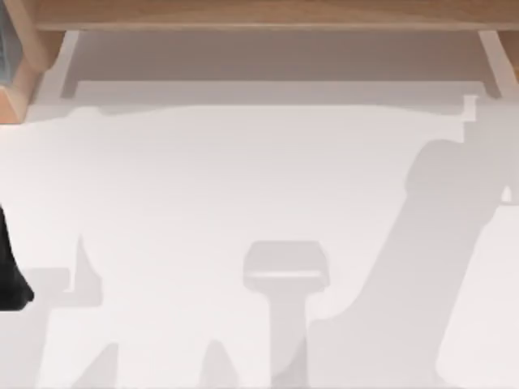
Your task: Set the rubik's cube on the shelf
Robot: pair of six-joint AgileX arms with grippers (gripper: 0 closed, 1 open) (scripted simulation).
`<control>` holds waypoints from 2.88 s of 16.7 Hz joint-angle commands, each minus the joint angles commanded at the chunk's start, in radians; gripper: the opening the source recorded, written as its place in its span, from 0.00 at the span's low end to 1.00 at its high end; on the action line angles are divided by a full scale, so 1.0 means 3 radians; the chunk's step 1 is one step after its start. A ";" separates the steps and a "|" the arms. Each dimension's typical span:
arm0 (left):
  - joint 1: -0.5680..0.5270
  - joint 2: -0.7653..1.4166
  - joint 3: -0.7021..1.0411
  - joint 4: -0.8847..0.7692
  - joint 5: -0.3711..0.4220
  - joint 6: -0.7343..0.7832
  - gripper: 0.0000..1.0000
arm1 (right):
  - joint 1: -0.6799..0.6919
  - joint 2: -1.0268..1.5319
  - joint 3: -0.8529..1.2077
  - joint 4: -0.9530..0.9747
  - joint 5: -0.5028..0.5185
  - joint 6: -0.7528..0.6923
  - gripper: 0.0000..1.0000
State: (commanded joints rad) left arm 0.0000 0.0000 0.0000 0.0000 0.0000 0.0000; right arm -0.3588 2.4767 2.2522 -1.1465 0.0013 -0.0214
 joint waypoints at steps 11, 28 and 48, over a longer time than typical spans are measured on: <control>0.0000 0.0000 0.0000 0.0000 0.0000 0.0000 1.00 | 0.0000 0.0000 0.0000 0.0000 0.0000 0.0000 0.00; 0.0000 0.0000 0.0000 0.0000 0.0000 0.0000 1.00 | -0.0104 -0.0109 0.0343 -0.0428 -0.0014 -0.0790 0.00; 0.0000 0.0000 0.0000 0.0000 0.0000 0.0000 1.00 | 0.0098 -0.0812 -0.0152 -0.0255 -0.0150 0.0149 0.00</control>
State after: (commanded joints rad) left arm 0.0000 0.0000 0.0000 0.0000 0.0000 0.0000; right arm -0.3295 2.2331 2.2067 -1.2231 -0.0437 0.0232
